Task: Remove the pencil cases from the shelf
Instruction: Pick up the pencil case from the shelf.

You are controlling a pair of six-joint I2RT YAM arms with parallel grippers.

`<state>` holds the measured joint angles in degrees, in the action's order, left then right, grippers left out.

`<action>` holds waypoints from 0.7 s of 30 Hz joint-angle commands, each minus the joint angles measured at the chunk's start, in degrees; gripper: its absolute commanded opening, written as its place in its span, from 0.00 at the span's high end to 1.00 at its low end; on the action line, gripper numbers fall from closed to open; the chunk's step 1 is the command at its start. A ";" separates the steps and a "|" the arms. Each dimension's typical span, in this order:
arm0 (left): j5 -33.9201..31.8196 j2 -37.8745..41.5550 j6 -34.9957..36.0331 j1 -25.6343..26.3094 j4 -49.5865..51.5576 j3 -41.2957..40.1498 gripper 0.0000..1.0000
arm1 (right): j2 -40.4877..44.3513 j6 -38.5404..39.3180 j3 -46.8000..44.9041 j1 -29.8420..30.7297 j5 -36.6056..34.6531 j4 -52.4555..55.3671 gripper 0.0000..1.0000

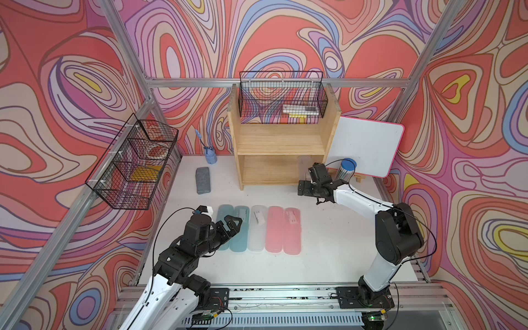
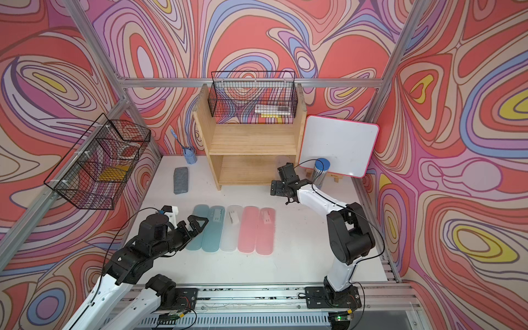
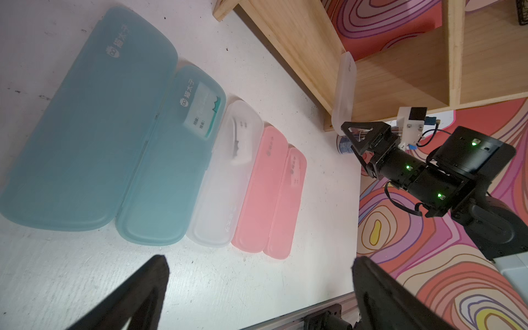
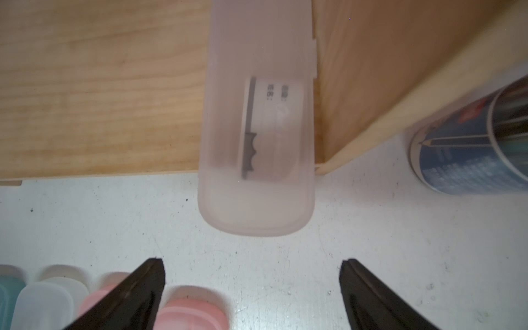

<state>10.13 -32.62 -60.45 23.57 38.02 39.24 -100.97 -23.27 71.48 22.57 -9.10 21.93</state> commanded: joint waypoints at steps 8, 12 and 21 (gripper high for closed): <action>-1.37 0.32 -0.93 -0.19 2.13 -0.56 0.01 | -5.94 2.79 4.24 -0.16 -2.54 -3.04 0.02; -1.42 0.28 -0.86 -0.24 2.12 -0.55 0.01 | -7.29 2.88 5.90 -0.16 -2.53 -2.69 0.02; -1.45 0.19 -0.70 -0.20 1.99 -0.57 0.01 | -9.66 2.45 9.40 -0.16 0.84 -2.13 0.06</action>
<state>9.61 -32.62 -61.34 23.57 38.24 39.24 -109.23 -20.93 79.29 22.57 -9.32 19.81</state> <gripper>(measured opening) 0.992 0.945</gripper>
